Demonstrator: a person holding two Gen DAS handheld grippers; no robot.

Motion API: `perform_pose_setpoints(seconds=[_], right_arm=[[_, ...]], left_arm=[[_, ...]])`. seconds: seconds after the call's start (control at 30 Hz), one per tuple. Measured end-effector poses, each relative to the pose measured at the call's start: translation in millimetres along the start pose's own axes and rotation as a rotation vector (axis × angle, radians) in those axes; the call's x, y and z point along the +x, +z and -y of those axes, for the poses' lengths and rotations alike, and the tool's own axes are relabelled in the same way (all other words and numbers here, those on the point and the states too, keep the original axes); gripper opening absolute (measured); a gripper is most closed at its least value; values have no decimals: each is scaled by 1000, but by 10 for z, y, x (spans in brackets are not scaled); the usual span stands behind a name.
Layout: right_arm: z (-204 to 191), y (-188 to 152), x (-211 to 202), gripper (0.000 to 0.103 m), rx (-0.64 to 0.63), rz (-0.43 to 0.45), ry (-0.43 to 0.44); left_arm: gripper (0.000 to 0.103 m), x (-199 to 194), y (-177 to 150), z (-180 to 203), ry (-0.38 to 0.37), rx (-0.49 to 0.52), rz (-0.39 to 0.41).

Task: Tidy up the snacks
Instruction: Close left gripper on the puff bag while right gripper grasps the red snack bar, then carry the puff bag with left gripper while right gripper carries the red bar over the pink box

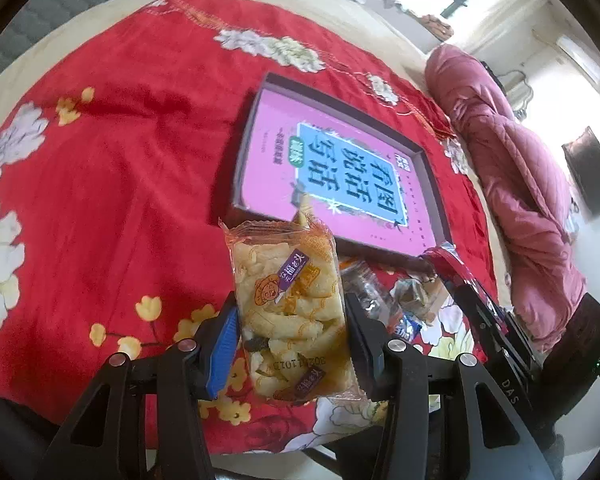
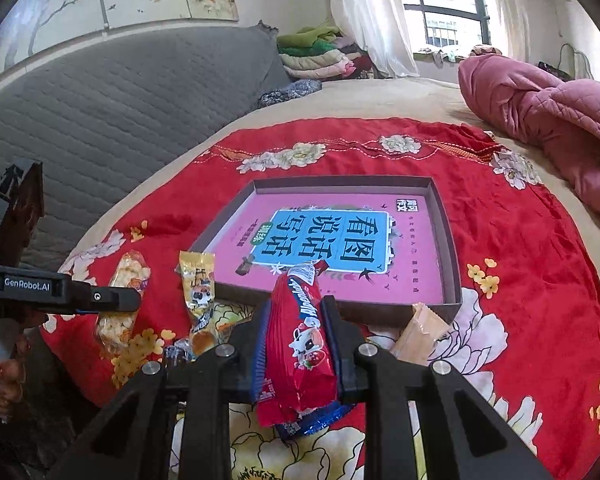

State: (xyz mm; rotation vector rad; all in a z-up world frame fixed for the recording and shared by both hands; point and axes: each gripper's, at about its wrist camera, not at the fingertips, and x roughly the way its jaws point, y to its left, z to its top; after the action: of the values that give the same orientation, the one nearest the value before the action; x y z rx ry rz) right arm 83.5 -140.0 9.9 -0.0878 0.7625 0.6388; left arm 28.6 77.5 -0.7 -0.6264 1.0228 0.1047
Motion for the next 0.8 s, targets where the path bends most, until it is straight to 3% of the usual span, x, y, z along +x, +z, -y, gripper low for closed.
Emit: perform_pose_setpoints(seconds=[0.37, 0.8], right_arm=[[91, 48, 3, 25, 51, 32, -9], [269, 118, 84, 25, 94, 68, -44]], left_arm=[[51, 47, 153, 300, 4, 69, 27], [51, 187, 417, 494, -6, 83, 43]])
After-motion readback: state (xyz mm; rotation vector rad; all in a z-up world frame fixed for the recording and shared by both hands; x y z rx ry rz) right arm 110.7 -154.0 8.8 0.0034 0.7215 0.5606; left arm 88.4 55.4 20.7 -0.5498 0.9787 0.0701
